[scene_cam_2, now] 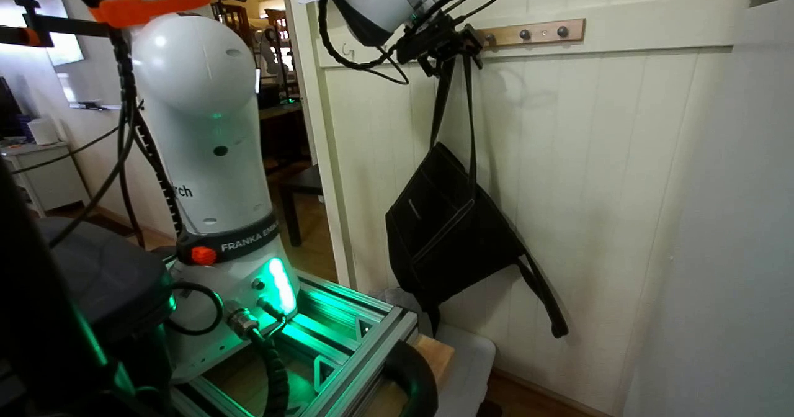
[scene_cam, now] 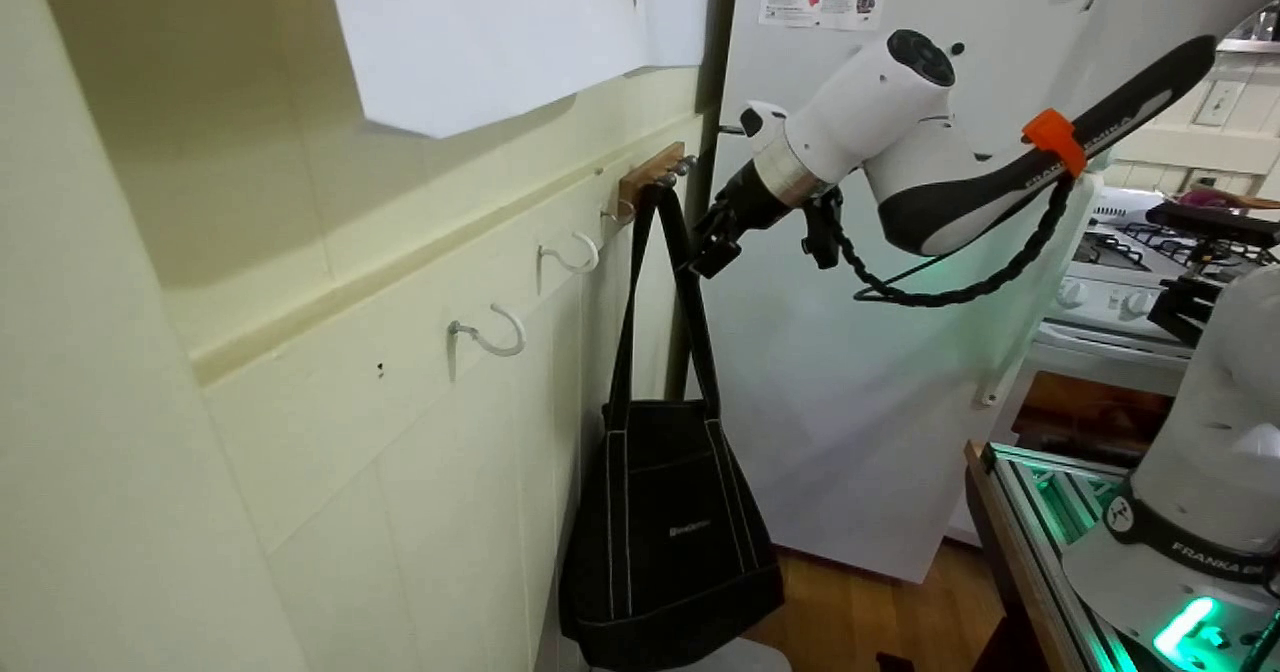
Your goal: Pick up the bag and put it down
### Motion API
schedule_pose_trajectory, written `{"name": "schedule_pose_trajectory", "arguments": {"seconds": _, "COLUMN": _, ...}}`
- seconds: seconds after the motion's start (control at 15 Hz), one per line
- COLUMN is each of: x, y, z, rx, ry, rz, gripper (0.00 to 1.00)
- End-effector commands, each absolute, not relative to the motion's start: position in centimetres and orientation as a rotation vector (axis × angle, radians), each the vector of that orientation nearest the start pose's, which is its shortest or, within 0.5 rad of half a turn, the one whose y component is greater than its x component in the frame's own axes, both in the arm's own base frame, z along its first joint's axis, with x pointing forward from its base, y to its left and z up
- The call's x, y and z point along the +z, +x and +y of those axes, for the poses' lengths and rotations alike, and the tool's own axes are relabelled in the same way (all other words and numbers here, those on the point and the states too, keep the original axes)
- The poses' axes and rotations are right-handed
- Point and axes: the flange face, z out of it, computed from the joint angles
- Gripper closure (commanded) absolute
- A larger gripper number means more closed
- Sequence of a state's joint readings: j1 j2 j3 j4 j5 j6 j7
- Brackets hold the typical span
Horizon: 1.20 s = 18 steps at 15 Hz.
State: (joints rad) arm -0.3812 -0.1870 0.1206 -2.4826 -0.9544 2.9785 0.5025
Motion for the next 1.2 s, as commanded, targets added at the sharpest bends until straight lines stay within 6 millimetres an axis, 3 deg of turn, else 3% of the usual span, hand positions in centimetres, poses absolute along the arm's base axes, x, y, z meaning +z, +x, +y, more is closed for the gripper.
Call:
{"name": "schedule_pose_trajectory", "arguments": {"seconds": 0.0, "x": 41.1, "y": 48.8, "z": -6.6, "rx": -1.203, "ry": -3.298, "rz": -0.200, "gripper": 0.35}}
{"name": "schedule_pose_trajectory", "arguments": {"seconds": 0.47, "x": 40.6, "y": 49.7, "z": -6.2, "rx": -1.272, "ry": -3.282, "rz": -0.188, "gripper": 0.89}}
{"name": "schedule_pose_trajectory", "arguments": {"seconds": 0.6, "x": 40.3, "y": 50.0, "z": -6.2, "rx": -1.278, "ry": -3.282, "rz": -0.185, "gripper": 1.00}}
{"name": "schedule_pose_trajectory", "arguments": {"seconds": 0.93, "x": 40.0, "y": 49.7, "z": -6.1, "rx": -1.221, "ry": -3.321, "rz": -0.153, "gripper": 0.98}}
{"name": "schedule_pose_trajectory", "arguments": {"seconds": 1.13, "x": 41.1, "y": 49.2, "z": -6.2, "rx": -1.224, "ry": -3.366, "rz": -0.139, "gripper": 0.98}}
